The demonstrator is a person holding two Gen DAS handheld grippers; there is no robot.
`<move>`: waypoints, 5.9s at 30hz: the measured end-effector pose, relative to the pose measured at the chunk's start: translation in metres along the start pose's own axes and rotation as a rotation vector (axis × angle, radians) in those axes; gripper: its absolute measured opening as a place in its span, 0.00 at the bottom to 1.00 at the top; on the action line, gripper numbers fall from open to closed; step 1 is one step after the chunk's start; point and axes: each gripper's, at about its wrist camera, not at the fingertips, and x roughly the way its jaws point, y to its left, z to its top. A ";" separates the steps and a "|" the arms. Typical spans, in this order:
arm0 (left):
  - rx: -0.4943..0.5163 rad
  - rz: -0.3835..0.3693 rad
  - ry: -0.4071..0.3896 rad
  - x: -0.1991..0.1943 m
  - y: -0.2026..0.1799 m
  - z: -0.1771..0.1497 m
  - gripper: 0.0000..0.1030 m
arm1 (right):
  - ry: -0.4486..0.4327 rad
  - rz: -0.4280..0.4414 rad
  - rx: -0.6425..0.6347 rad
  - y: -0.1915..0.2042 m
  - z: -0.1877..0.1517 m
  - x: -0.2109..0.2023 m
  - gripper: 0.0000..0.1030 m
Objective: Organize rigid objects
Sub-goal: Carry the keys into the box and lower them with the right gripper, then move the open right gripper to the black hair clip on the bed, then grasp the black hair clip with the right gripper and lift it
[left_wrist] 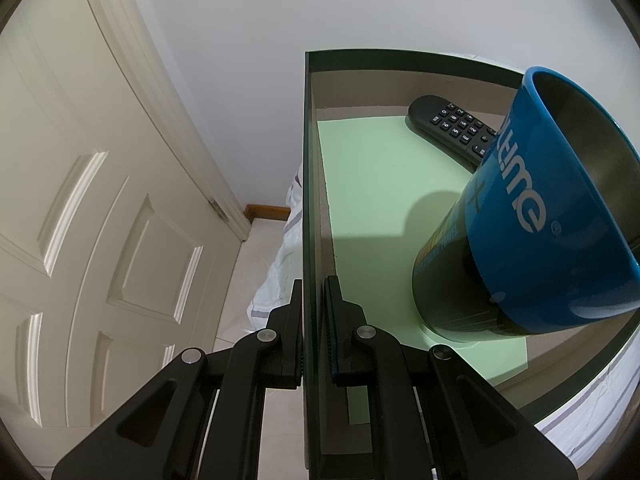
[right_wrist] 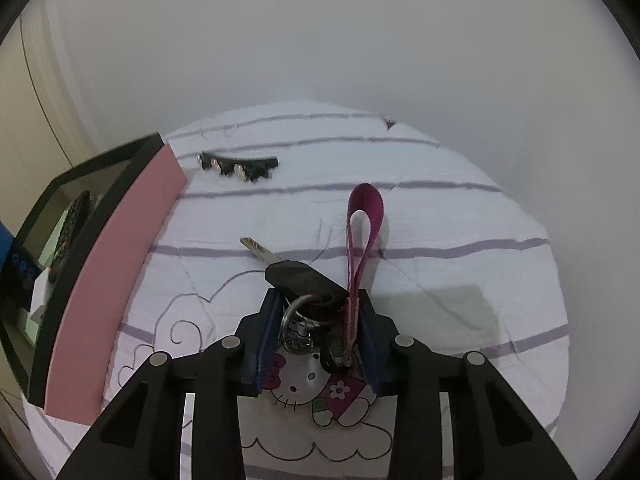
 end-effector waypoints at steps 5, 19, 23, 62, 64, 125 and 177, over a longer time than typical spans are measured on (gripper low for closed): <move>-0.002 -0.002 0.000 0.000 -0.001 0.000 0.06 | -0.036 -0.005 0.012 0.006 0.005 -0.011 0.35; 0.000 -0.004 0.000 0.001 -0.001 0.000 0.06 | -0.131 0.046 0.013 0.034 0.031 -0.043 0.35; -0.001 -0.006 -0.001 0.002 0.001 0.000 0.06 | -0.212 0.077 -0.028 0.057 0.045 -0.072 0.35; 0.003 -0.005 -0.006 0.003 -0.002 0.000 0.06 | 0.019 0.123 -0.263 0.182 0.063 0.023 0.36; 0.003 -0.005 -0.007 0.003 -0.001 0.000 0.06 | 0.013 0.145 -0.257 0.181 0.063 0.021 0.36; 0.000 0.011 0.003 -0.004 -0.001 0.001 0.07 | 0.069 0.117 -0.284 0.040 0.086 0.082 0.78; 0.014 0.051 0.008 -0.007 -0.010 0.003 0.09 | 0.146 0.046 -0.107 0.071 0.059 0.080 0.22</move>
